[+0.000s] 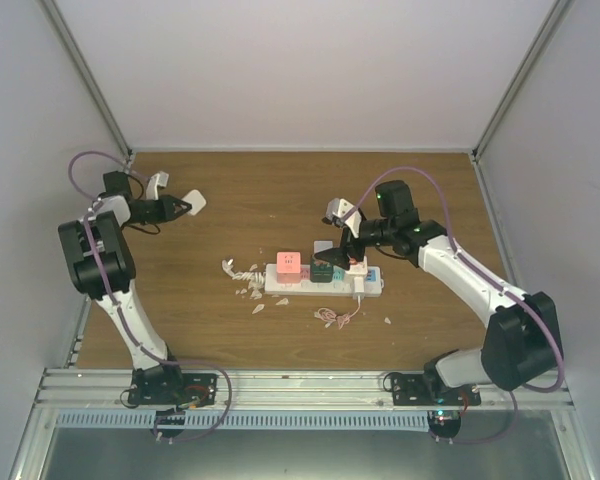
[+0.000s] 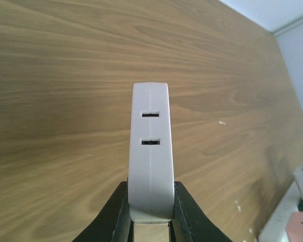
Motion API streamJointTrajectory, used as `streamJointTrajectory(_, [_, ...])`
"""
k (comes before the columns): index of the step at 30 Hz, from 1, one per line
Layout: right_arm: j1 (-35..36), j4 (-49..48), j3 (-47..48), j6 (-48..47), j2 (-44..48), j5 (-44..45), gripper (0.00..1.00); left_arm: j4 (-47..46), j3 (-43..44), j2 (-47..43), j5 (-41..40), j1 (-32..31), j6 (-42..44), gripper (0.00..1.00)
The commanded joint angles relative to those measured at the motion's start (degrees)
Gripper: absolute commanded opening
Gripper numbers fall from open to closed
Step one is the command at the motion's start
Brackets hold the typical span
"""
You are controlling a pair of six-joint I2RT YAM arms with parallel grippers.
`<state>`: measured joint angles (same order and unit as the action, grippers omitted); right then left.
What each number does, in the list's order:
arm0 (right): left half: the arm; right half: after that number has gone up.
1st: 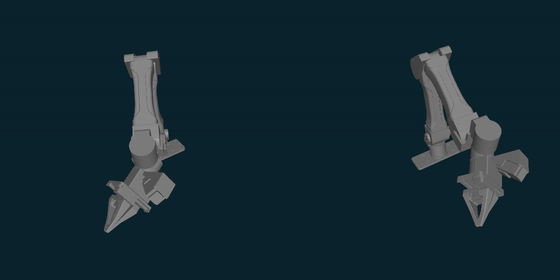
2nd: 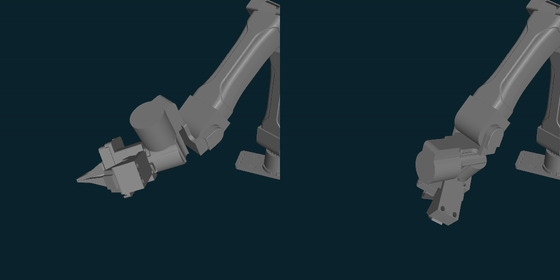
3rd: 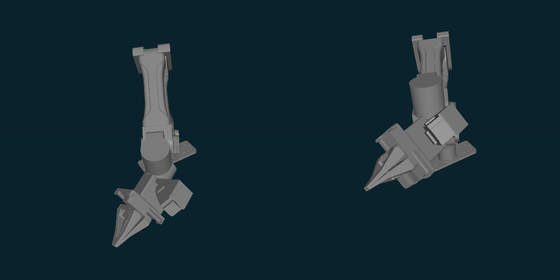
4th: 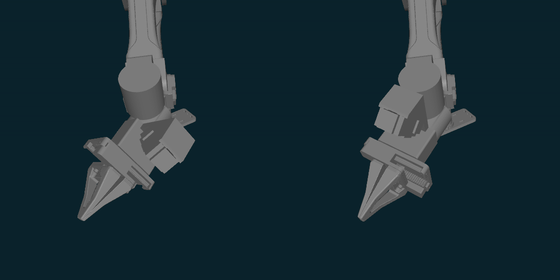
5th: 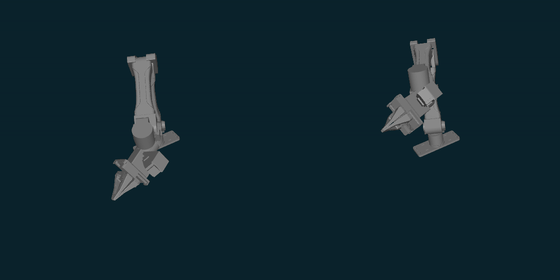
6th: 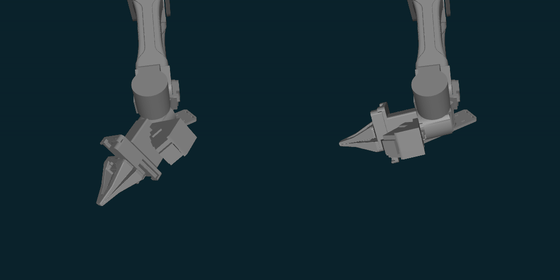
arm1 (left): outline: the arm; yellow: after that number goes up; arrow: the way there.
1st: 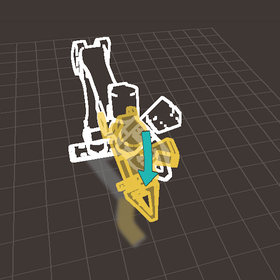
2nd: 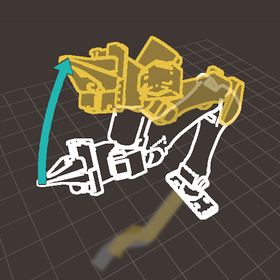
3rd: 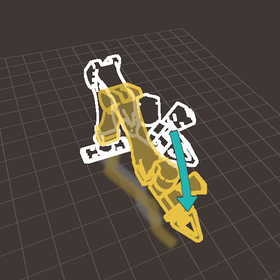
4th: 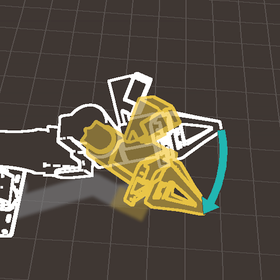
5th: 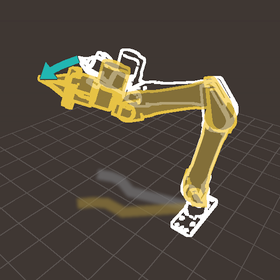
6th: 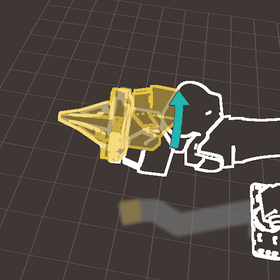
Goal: Pull the plug off the socket
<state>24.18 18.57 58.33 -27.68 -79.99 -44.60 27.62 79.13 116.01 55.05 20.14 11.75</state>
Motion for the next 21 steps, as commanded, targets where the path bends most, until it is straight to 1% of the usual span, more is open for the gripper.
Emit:
streamJointTrajectory(1, [-0.5,-1.2,-0.2,-1.0,1.8,0.1,0.99,-1.5,4.6,4.4,-1.8,2.0,-1.4,0.00])
streamJointTrajectory(8, [-0.5,-1.4,-0.3,-0.3,0.7,-0.4,0.99,-3.4,9.4,10.0,-5.3,2.6,-4.2,0.00])
streamJointTrajectory(13, [-0.5,-1.3,-0.1,-0.2,-0.2,-0.6,0.98,-3.2,13.7,13.7,-5.9,2.7,-5.6,0.02])
streamJointTrajectory(14, [-0.5,-1.2,0.0,-0.2,-0.4,-0.7,0.99,-3.3,14.3,14.3,-5.9,2.7,-5.7,0.04])
streamJointTrajectory(17, [-0.5,-1.2,0.0,-0.6,-0.6,-0.5,0.98,-2.9,16.6,15.7,-6.5,2.9,-6.3,0.15])
streamJointTrajectory(21, [-0.5,-1.2,-0.1,-1.6,-0.9,0.6,0.99,-2.3,17.8,15.8,-7.9,3.2,-5.9,0.34])
